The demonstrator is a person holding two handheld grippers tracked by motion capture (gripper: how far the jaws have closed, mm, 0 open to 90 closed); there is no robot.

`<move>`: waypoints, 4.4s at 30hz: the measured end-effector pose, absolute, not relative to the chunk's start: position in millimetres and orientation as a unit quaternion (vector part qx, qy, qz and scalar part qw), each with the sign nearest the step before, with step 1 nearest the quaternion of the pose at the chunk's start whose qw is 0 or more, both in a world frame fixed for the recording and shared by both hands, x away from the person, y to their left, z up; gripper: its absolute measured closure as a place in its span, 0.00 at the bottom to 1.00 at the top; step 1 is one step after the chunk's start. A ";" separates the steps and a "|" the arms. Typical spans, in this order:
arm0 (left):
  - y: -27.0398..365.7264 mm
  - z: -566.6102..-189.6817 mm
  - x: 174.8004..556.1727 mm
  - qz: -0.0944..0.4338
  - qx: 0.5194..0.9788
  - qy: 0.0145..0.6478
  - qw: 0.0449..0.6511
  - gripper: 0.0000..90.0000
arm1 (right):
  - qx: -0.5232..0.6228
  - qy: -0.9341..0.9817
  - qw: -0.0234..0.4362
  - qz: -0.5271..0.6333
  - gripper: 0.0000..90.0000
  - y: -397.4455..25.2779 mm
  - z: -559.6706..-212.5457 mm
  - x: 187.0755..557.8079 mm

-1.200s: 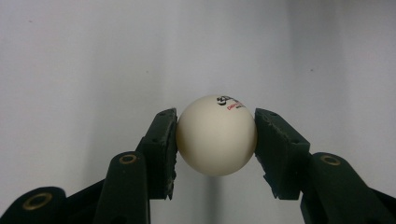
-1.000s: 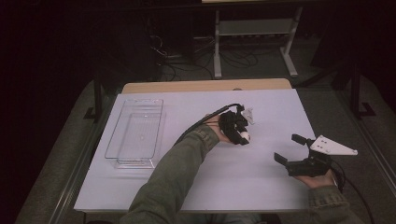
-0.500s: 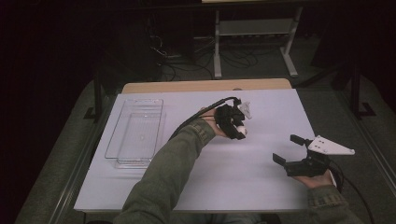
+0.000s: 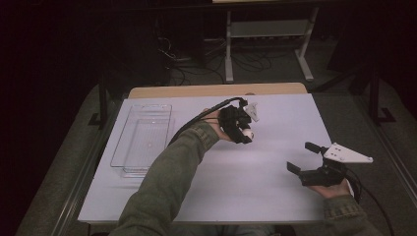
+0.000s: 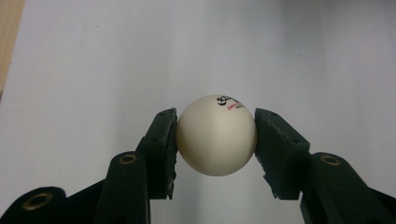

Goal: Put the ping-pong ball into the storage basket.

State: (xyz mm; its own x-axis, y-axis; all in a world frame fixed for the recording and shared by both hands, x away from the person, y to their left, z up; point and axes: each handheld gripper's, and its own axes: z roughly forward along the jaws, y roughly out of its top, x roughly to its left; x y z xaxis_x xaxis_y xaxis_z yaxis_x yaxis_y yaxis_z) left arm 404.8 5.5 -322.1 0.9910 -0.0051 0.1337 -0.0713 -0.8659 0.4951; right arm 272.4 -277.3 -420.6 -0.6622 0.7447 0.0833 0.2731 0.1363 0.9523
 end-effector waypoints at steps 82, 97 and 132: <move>124.9 -239.2 374.7 0.085 0.987 0.032 0.131 0.56 | 0.354 0.727 0.211 0.549 0.00 -277.3 -422.5 272.0; 152.1 -233.9 374.9 0.080 0.989 0.055 0.108 0.56 | 0.355 0.730 0.210 0.546 0.00 -276.5 -423.3 272.2; 223.2 -246.3 367.3 0.086 0.986 0.116 0.088 0.56 | 0.351 0.737 0.208 0.538 0.00 -274.3 -424.6 272.9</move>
